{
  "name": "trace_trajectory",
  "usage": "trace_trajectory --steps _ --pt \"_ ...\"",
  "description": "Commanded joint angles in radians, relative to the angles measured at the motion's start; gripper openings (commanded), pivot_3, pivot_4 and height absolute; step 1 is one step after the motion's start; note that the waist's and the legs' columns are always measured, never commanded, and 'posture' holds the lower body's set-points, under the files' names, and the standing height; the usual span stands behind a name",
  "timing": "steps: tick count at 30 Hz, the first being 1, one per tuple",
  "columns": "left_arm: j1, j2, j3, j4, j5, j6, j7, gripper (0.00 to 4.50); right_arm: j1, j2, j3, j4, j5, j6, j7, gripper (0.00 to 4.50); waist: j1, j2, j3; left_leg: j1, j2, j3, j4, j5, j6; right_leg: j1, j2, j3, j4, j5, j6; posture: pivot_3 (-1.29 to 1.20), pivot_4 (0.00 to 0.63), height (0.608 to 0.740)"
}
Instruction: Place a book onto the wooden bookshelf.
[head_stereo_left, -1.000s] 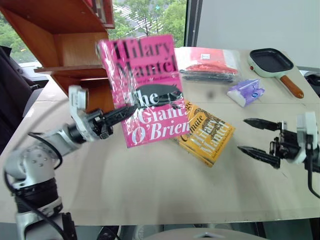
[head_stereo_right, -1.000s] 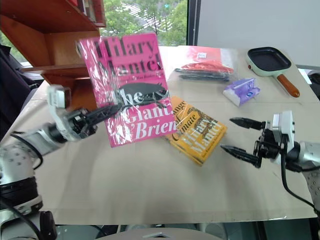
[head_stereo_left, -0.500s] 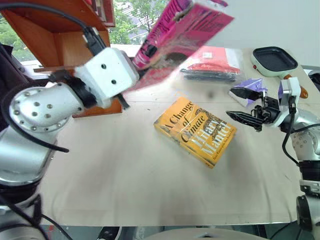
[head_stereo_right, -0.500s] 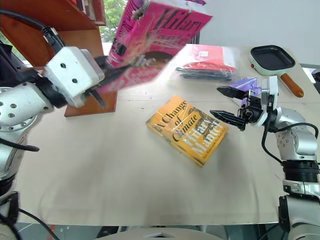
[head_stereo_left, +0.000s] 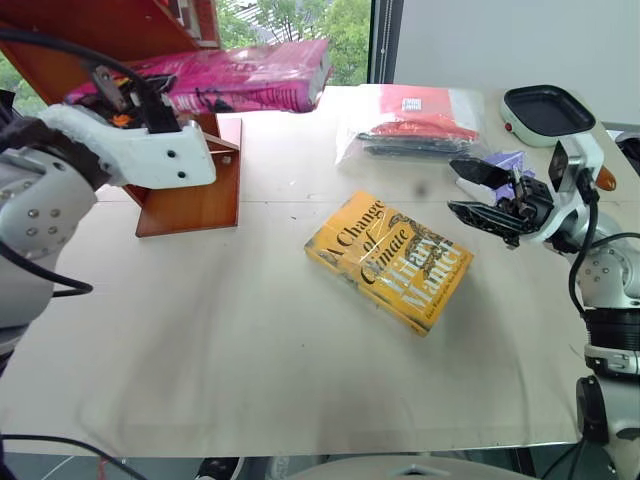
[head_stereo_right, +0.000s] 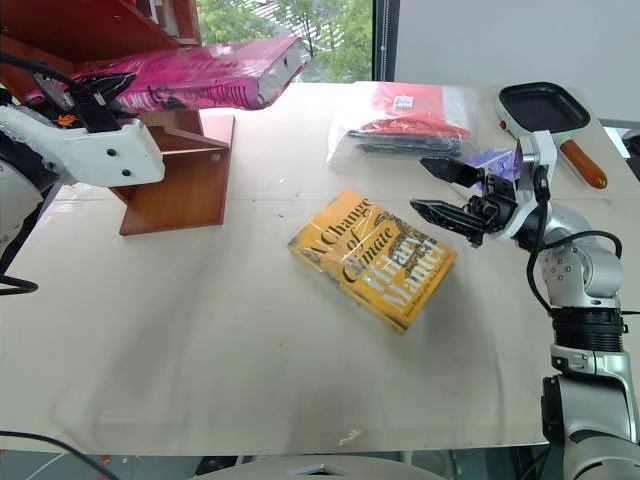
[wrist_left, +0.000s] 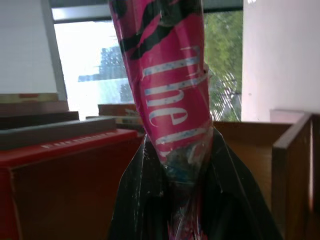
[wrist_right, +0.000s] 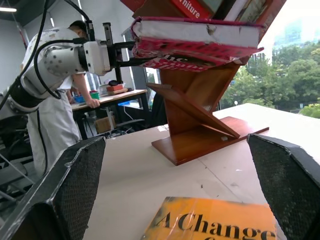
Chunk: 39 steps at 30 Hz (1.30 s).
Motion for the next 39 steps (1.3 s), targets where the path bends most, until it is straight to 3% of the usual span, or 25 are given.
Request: trace_trajectory --steps 1,8,22,24,26,30,32,39 --pt "-0.009 0.006 0.028 0.02 0.048 0.005 -0.013 0.25 -0.003 -0.012 -0.042 -0.039 0.023 0.004 -0.013 4.5 0.0 0.0 0.0 0.0 0.0 0.0 0.0 0.0 0.0 0.0 0.0 0.0 0.0 0.0 0.0 0.0 0.15 0.731" --pt "0.014 0.031 0.026 0.182 0.058 -0.07 -0.066 0.25 0.023 0.018 -0.043 -0.08 0.023 -0.015 -0.055 4.5 -0.009 0.0 0.0 0.0 0.001 0.0 -0.001 0.0 0.0 -0.002 0.001 0.0 0.002 0.0 0.0 0.0 0.15 0.731" --pt "-0.137 0.073 -0.072 0.517 0.06 -0.189 -0.151 0.25 0.104 0.07 -0.042 -0.149 -0.03 -0.088 -0.159 4.5 -0.007 0.0 0.0 0.0 0.001 0.001 0.0 0.0 0.0 -0.002 0.0 0.0 0.004 0.0 0.0 0.0 0.15 0.731" --pt "-0.161 0.088 -0.083 0.57 0.069 -0.211 -0.154 1.22 0.117 0.079 -0.045 -0.157 -0.033 -0.104 -0.165 4.5 -0.007 0.0 0.0 0.001 0.001 0.001 0.0 0.0 0.0 -0.002 0.0 0.0 0.005 0.0 0.0 0.0 0.15 0.731" --pt "-0.18 0.103 -0.091 0.61 0.078 -0.227 -0.157 1.87 0.126 0.083 -0.048 -0.165 -0.032 -0.113 -0.169 4.5 -0.008 0.0 0.0 0.001 0.001 0.001 0.001 0.0 0.0 -0.002 0.0 0.0 0.007 0.0 0.0 0.0 0.15 0.731" --pt "-0.196 0.116 -0.091 0.648 0.068 -0.236 -0.166 3.76 0.139 0.081 -0.053 -0.164 -0.034 -0.129 -0.169 4.5 -0.011 -0.001 -0.001 0.002 0.0 0.003 0.003 0.0 0.0 -0.002 0.0 0.002 0.01 0.0 0.0 0.0 0.15 0.731" --pt "-0.177 0.119 -0.077 0.637 0.058 -0.224 -0.173 4.43 0.145 0.078 -0.055 -0.159 -0.035 -0.134 -0.164 4.5 -0.01 0.0 -0.001 0.003 0.0 0.003 0.004 0.0 0.0 -0.002 0.0 0.002 0.011 0.0 0.0 0.0 0.15 0.731" --pt "0.021 0.104 0.094 0.491 0.034 -0.12 -0.2 4.43 0.132 0.066 -0.049 -0.12 -0.041 -0.136 -0.134 4.5 -0.013 0.0 -0.001 0.006 0.001 0.006 0.004 0.0 0.0 -0.002 0.0 0.005 0.015 0.0 0.0 0.0 0.15 0.731"
